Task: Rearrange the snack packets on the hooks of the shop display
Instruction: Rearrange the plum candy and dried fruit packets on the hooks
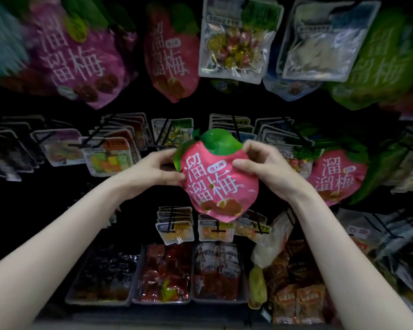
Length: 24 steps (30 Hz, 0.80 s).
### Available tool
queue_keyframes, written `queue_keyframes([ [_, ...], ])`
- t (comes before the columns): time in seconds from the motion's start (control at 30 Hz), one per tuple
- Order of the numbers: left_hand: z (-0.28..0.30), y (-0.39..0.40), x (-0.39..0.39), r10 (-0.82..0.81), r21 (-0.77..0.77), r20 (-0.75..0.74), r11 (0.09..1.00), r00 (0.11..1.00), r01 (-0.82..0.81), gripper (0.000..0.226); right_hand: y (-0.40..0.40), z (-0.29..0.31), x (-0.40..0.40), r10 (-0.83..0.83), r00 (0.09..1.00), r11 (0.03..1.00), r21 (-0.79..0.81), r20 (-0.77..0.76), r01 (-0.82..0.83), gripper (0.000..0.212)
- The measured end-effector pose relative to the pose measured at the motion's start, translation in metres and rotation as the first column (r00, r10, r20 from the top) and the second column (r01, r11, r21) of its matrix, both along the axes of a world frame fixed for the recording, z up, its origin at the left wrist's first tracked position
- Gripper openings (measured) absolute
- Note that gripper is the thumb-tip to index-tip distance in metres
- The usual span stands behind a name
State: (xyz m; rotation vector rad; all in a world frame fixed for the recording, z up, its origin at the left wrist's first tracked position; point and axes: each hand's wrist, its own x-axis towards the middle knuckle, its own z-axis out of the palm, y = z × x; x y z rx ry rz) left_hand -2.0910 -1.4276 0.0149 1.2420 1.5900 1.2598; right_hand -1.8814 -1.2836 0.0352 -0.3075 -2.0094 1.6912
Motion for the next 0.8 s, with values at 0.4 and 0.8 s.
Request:
queue_keyframes([
  [0.4,0.104,-0.046,-0.027,0.298,0.492,-0.164,0.851,0.94,-0.184,0.06,-0.057,0.097,-0.088,-0.294,0.828,0.624,0.561,-0.477,0.544,0.041],
  [0.8,0.151,-0.008,-0.039,0.647,0.64,-0.709,0.757,0.28,-0.131,0.057,-0.051,0.131,-0.137,-0.418,0.677,0.434,0.522,-0.605,0.734,0.037],
])
